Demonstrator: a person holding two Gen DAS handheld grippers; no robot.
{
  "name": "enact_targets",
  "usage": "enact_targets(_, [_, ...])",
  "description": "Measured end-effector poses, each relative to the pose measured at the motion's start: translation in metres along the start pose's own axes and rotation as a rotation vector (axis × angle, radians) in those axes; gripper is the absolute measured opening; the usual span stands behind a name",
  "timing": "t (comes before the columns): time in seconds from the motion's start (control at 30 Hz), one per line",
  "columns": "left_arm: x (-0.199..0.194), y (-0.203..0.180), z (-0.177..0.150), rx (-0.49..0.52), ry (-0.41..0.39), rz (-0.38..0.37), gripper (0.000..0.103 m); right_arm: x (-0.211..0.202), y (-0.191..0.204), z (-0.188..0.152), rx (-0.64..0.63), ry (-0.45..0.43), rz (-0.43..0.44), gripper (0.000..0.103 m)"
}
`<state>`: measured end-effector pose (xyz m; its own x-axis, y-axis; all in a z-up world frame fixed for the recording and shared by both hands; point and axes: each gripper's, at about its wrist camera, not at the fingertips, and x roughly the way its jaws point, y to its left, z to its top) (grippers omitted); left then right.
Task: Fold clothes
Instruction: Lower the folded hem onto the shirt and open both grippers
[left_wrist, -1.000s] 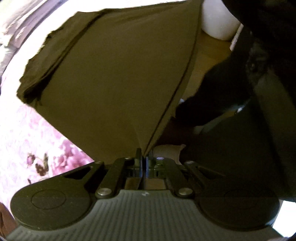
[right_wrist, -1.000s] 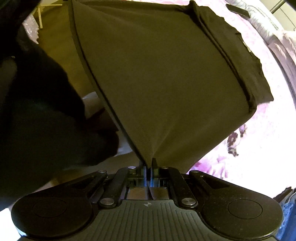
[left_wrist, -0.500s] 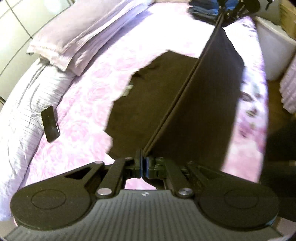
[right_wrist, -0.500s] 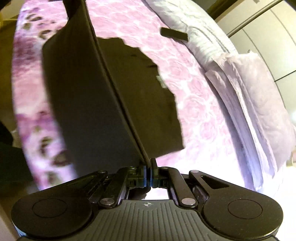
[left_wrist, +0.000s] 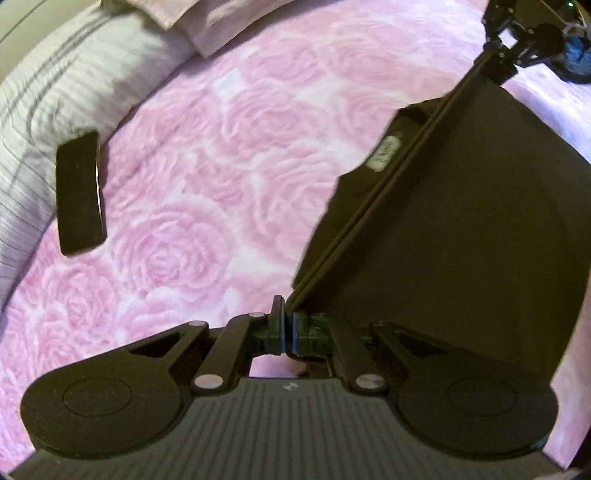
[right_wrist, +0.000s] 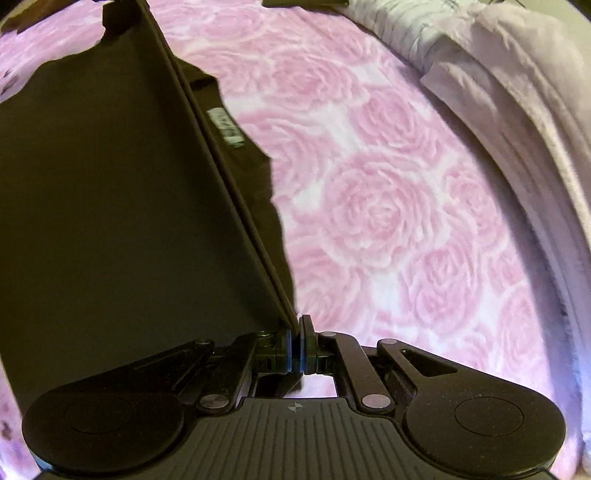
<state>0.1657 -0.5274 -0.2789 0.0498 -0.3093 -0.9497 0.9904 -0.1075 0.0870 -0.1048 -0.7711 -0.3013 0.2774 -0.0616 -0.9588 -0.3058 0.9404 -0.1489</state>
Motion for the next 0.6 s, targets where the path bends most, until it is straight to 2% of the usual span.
enact_targets(0.27, [0.054, 0.016, -0.003, -0.075, 0.055, -0.022, 0.003, 0.048, -0.034, 0.002, 0.109, -0.025, 0.067, 0.002])
enact_targets(0.37, [0.061, 0.020, -0.005, -0.113, 0.055, -0.006, 0.012, 0.057, -0.044, -0.007, 0.215, -0.053, 0.091, 0.005])
enact_targets(0.4, [0.060, 0.022, -0.006, -0.128, 0.048, 0.006, 0.023, 0.056, -0.047, -0.011, 0.263, -0.062, 0.071, 0.013])
enact_targets(0.43, [0.056, 0.025, -0.006, -0.143, 0.037, 0.032, 0.038, 0.053, -0.050, -0.015, 0.313, -0.070, 0.043, 0.042])
enact_targets(0.47, [0.051, 0.030, -0.008, -0.164, 0.021, 0.051, 0.041, 0.047, -0.052, -0.019, 0.365, -0.084, 0.011, 0.064])
enact_targets(0.53, [0.038, 0.036, -0.014, -0.212, -0.006, 0.049, 0.046, 0.031, -0.054, -0.029, 0.470, -0.116, -0.055, 0.067])
enact_targets(0.6, [0.024, 0.034, -0.021, -0.220, -0.030, 0.065, 0.048, 0.012, -0.037, -0.033, 0.534, -0.153, -0.050, 0.067])
